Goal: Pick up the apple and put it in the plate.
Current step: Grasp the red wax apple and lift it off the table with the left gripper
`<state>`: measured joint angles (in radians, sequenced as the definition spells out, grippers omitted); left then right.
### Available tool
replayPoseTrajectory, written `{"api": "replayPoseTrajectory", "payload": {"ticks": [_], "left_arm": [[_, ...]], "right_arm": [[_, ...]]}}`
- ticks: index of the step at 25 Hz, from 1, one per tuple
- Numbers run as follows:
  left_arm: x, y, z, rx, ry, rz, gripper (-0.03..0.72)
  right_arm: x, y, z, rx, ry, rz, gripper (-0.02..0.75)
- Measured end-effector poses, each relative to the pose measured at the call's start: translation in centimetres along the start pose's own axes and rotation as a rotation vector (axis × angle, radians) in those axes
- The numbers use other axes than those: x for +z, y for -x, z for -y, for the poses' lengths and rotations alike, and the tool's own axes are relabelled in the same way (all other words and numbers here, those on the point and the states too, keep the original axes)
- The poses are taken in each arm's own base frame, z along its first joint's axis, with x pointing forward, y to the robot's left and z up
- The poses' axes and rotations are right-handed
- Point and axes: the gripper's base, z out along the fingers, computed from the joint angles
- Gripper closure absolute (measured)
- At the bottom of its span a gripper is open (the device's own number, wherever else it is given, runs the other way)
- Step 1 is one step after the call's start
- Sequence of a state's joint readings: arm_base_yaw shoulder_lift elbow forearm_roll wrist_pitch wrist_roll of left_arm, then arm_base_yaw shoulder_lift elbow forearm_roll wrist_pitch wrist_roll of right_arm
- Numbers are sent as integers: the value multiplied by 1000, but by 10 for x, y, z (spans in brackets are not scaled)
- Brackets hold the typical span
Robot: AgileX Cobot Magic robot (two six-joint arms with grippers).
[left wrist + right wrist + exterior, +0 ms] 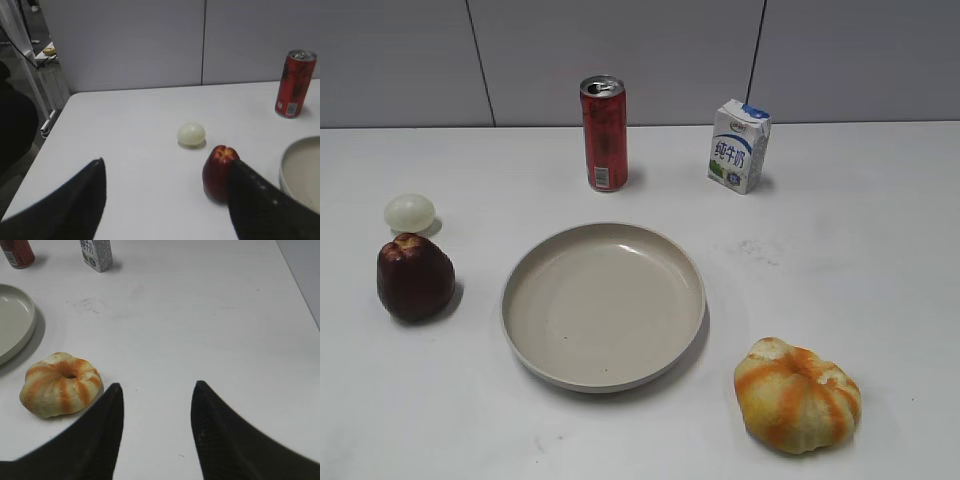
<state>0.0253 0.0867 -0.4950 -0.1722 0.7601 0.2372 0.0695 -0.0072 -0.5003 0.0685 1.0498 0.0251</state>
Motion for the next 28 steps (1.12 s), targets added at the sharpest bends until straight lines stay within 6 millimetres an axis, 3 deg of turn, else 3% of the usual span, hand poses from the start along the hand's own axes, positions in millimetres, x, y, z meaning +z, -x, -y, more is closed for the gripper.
{"api": "replayPoseTrajectory", "payload": {"ticks": [7,13,20,28], "left_arm": [[55,21,-8,-97,-9,-41,118],[99,38,-9,-46,-69,-145,118],[167,56,14,55,-234,-357,118],[258,46,42,100,-370,-746,118]], "right_arm": [[0,0,0,0,0,0,399],[0,0,0,0,0,0,399],[0,0,0,0,0,0,399],[0,0,0,0,0,0,399]]}}
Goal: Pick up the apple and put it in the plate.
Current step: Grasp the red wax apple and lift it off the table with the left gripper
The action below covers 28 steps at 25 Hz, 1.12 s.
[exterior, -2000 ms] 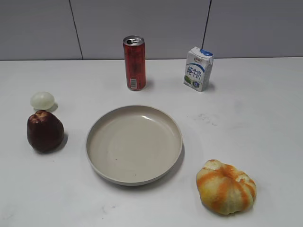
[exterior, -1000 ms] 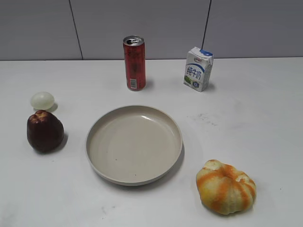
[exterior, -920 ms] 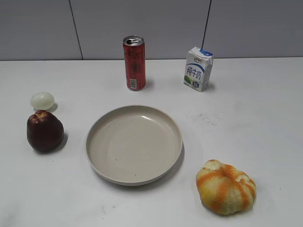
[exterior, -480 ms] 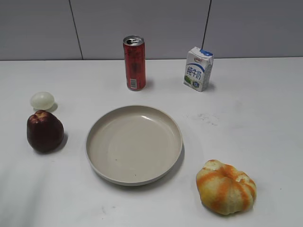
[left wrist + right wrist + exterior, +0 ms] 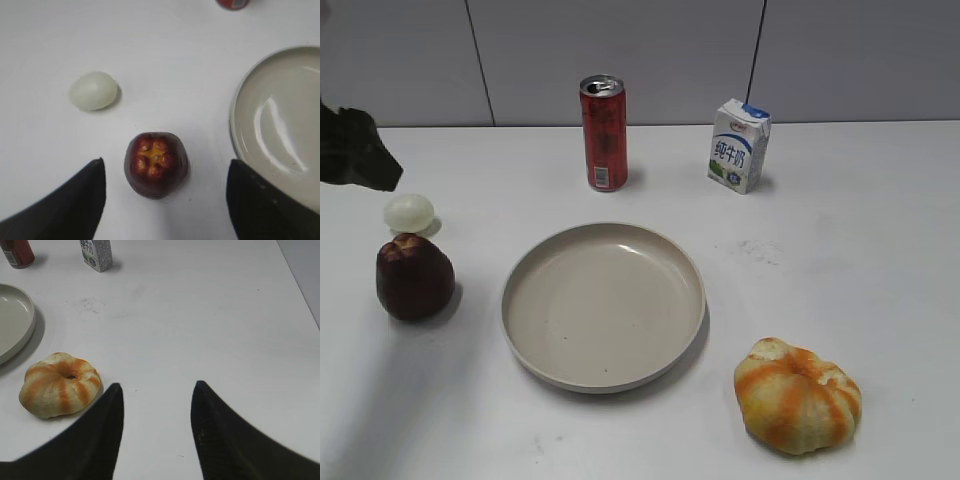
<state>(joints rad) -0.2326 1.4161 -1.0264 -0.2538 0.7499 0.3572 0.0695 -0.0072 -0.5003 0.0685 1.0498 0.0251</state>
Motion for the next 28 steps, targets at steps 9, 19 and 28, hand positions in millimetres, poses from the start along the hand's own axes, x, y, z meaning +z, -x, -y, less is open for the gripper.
{"api": "replayPoseTrajectory", "payload": {"ticks": [9,19,28], "left_arm": [[74,8,-13,-22,-73,-291,118],[122,-6,-23,-8,-56,-402,118],[123,-4,-23,-8,-64,-417,139]], "right_arm": [[0,0,0,0,0,0,399],[0,0,0,0,0,0,399],[0,0,0,0,0,0,399]]}}
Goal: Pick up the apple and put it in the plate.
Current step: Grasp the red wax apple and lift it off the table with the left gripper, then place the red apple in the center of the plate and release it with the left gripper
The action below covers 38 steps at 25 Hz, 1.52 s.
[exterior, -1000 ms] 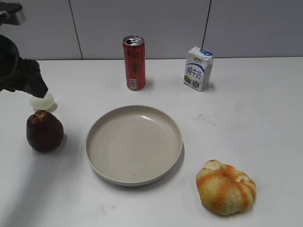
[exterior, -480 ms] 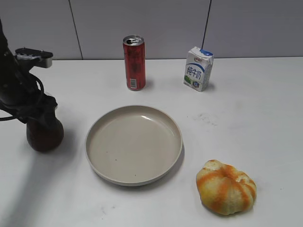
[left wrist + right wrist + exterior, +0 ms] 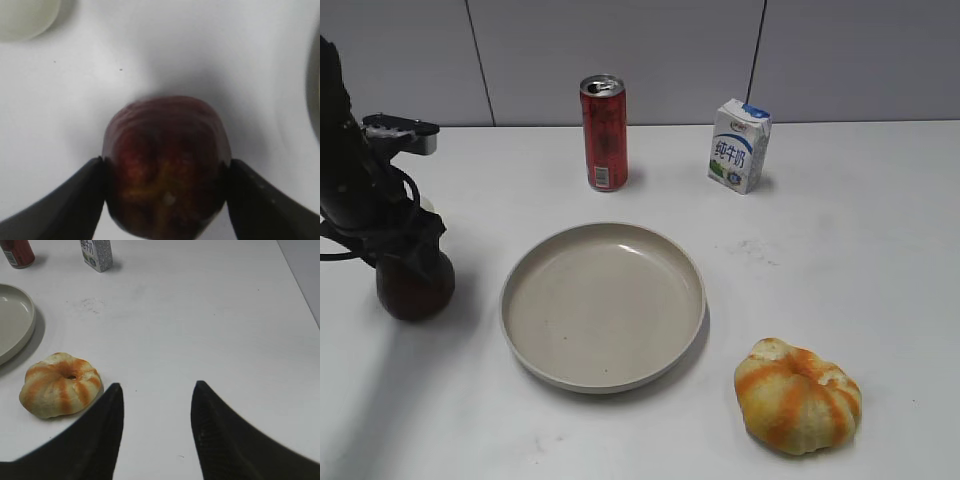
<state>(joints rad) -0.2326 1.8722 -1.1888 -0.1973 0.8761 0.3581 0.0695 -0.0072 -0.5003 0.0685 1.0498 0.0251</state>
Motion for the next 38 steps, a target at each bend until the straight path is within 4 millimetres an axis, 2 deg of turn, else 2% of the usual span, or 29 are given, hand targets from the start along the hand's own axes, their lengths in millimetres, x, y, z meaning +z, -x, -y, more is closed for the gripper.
{"api": "replayPoseTrajectory", "payload": {"ticks": [2,5,8,11,15,19,21,24,28,31,34,36,38], "left_arm": [[-4,3,4,12,-12,-20,139],[-17,15,21,69,-28,-30,139],[-32,35,51,162,-27,33,140],[-37,48,88,264,-25,115,141],[-28,54,136,378,-37,186,141],[-3,54,158,431,-48,161,141],[9,54,160,436,-50,132,141],[22,54,159,433,-49,100,90],[19,54,160,426,-59,107,35],[-3,57,158,406,-74,155,31],[-40,63,144,383,-59,219,31],[-67,66,124,351,-33,259,35],[-87,65,94,285,-8,272,40]], "right_arm": [[0,0,0,0,0,0,399],[0,0,0,0,0,0,399],[0,0,0,0,0,0,399],[0,0,0,0,0,0,399],[0,0,0,0,0,0,399],[0,0,0,0,0,0,399],[0,0,0,0,0,0,399],[0,0,0,0,0,0,399],[0,0,0,0,0,0,399],[0,0,0,0,0,0,399],[0,0,0,0,0,0,399],[0,0,0,0,0,0,399],[0,0,0,0,0,0,399]]}}
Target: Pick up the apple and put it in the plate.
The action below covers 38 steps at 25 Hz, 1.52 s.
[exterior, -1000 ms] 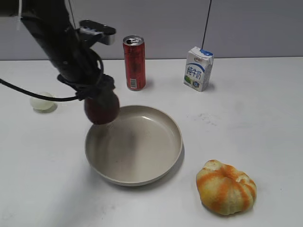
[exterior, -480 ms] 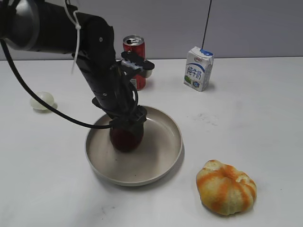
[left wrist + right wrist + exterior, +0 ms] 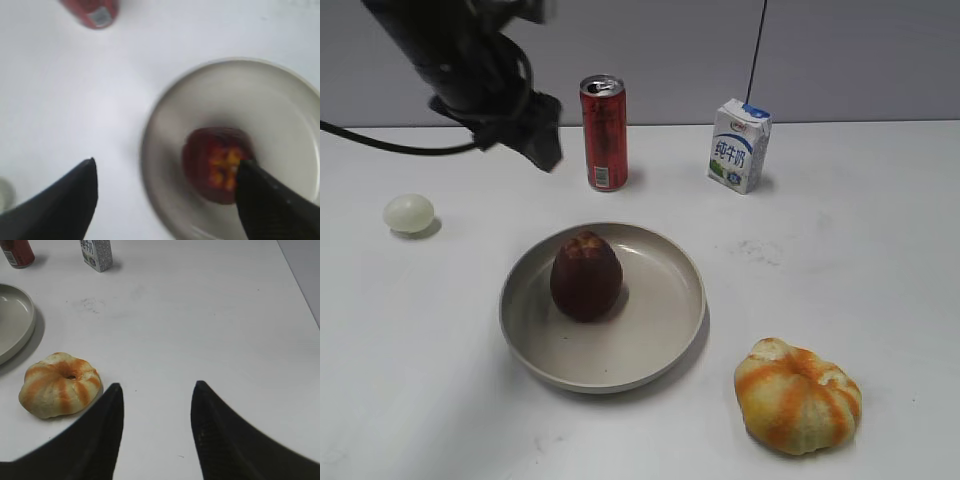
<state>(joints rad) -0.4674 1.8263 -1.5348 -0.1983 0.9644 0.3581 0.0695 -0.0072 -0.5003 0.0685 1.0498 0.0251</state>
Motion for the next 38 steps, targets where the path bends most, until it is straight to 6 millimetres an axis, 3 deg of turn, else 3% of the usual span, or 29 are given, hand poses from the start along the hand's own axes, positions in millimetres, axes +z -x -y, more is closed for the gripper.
{"api": "replayPoseTrajectory", "payload": {"ticks": [3,8,10,12,19,29,33,38], "left_arm": [[-21,-20,-45,-114,34,-53,49],[-42,-68,-116,-367,124,-203,86],[-51,-84,-133,-451,170,-217,92],[-60,-100,-136,-498,191,-228,95],[-84,-157,-83,-524,168,-279,95],[-89,-255,0,-530,171,-247,97],[-93,-281,24,-523,197,-183,97],[-108,-301,47,-520,281,14,97]], "right_arm": [[0,0,0,0,0,0,399],[0,0,0,0,0,0,399],[0,0,0,0,0,0,399],[0,0,0,0,0,0,399],[0,0,0,0,0,0,399],[0,0,0,0,0,0,399],[0,0,0,0,0,0,399],[0,0,0,0,0,0,399]]}}
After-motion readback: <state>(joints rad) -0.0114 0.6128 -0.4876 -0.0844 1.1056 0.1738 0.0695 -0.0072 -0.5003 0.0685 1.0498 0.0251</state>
